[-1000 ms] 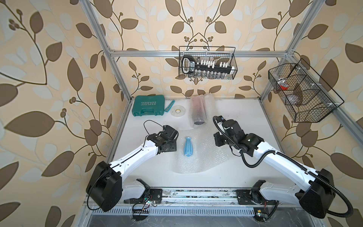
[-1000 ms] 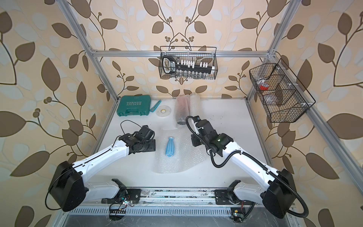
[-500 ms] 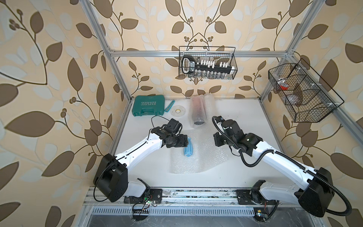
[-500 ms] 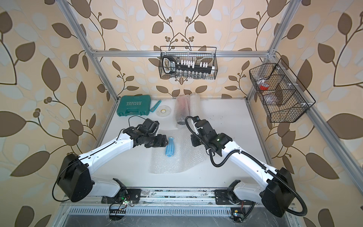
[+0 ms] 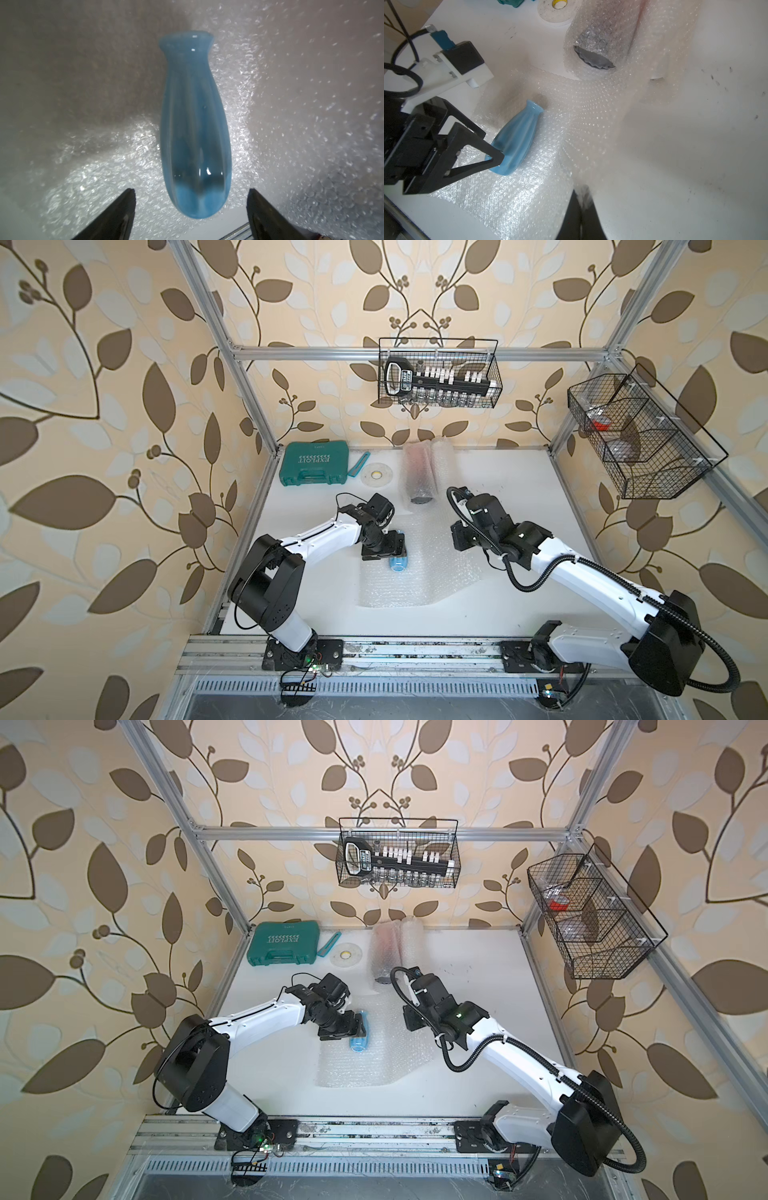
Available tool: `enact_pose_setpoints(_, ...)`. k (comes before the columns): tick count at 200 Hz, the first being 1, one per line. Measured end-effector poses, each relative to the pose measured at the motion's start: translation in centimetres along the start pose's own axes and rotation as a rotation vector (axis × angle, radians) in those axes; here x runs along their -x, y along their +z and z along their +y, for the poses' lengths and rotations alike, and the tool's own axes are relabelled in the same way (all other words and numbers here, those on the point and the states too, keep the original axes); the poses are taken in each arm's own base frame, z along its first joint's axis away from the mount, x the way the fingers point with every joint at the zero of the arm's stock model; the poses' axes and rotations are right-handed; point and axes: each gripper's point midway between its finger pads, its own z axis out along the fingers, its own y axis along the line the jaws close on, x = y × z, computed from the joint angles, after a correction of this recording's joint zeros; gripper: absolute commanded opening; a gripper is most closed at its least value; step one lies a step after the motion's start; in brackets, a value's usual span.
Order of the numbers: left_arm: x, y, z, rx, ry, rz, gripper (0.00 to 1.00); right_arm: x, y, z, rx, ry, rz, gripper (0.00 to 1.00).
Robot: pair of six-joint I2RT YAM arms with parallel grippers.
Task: Unwrap the vase from the bubble wrap
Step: Pick up the vase from the bubble wrap.
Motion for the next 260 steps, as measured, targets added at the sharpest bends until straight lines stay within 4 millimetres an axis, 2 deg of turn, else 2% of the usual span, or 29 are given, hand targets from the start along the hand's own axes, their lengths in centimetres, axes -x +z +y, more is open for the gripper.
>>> enact_pose_setpoints(65, 0.0, 1.8, -0.6, -0.028, -0.003, 0.038, 0.80, -0.4, 0.5, 0.0, -0.002, 0.002, 0.009, 0.00)
enact_pose_setpoints(139, -0.3, 3.7, 0.3, 0.009, -0.037, 0.077, 0.73, -0.7, 0.8, -0.1, -0.002, 0.001, 0.020, 0.00)
enact_pose_setpoints(195, -0.1, 3.8, 0.3, 0.011, -0.044, 0.067, 0.57, -1.1, 1.1, -0.4, -0.021, -0.001, 0.030, 0.00)
enact_pose_setpoints(238, 0.0, 3.8, 0.3, 0.011, -0.044, 0.061, 0.54, -1.4, 1.2, -2.0, -0.113, 0.008, 0.036, 0.42)
enact_pose_setpoints(260, 0.0, 3.8, 0.4, 0.005, -0.038, 0.047, 0.54, -1.5, 1.0, -3.1, -0.170, 0.019, 0.032, 0.55)
